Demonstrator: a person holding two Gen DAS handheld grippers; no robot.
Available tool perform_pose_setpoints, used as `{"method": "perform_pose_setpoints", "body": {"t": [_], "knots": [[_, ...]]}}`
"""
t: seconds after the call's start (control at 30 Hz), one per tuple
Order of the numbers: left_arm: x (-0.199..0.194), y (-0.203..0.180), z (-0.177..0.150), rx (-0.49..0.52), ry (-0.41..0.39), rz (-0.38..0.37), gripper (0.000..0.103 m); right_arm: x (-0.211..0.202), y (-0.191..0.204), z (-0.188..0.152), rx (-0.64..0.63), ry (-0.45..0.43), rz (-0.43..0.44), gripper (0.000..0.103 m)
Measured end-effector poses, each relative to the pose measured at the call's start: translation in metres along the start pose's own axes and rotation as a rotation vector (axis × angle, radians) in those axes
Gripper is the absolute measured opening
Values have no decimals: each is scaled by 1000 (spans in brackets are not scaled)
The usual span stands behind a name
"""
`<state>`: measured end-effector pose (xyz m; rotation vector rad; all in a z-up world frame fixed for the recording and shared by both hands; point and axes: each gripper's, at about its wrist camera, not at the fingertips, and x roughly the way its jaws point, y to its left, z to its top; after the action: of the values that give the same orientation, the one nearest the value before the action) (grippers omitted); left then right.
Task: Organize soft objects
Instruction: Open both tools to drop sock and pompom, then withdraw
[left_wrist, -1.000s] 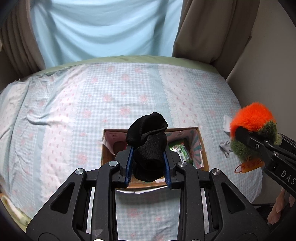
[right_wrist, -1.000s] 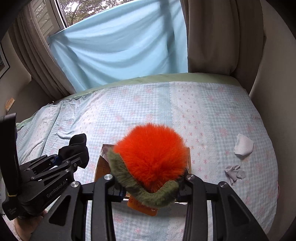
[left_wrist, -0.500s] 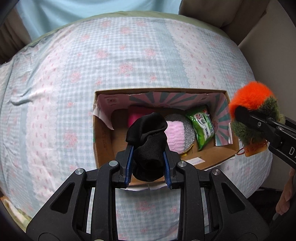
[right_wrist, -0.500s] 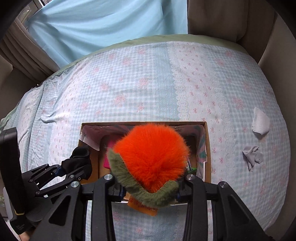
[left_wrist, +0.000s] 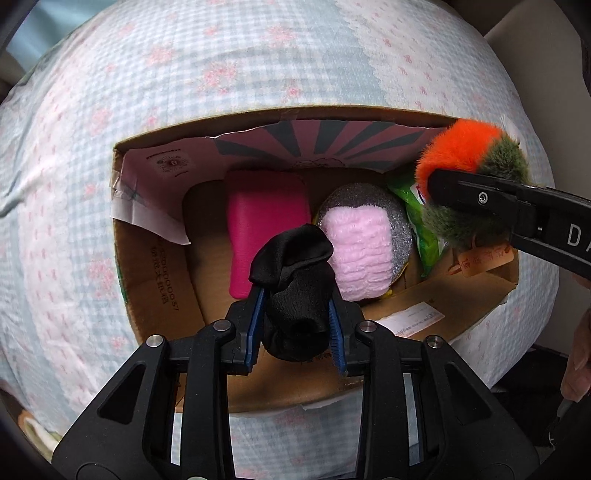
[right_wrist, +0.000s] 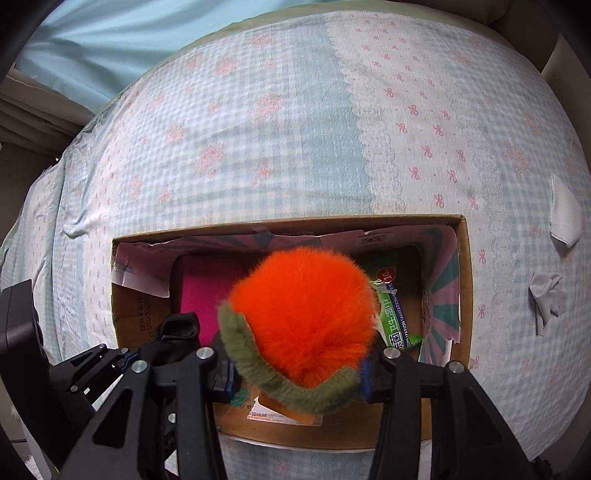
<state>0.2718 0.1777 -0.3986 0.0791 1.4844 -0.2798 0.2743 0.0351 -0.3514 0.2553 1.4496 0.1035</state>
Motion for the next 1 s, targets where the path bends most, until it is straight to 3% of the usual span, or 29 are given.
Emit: {"method": "perform_pose_setpoints", "body": {"t": [0.03,0.1,0.5,0.7,1.0], "knots": [[-2,-1,1,3,-4,3,102,1,-1,2,15,0,7,71],[-6,0,1,2,-12,2,103,0,-6,3,42,-19,28,103],[-15,4,-15,-48,-30,-8,103,-22,-14,-13,20,-83,-22,103],[-43,4,-27,-53,-76,8,103,-46,-6,-25,2,-123,-25,103],[-113,-5,-55,-79,-209,22,103,-126,15,-60,-67,-264,-56,103]]}}
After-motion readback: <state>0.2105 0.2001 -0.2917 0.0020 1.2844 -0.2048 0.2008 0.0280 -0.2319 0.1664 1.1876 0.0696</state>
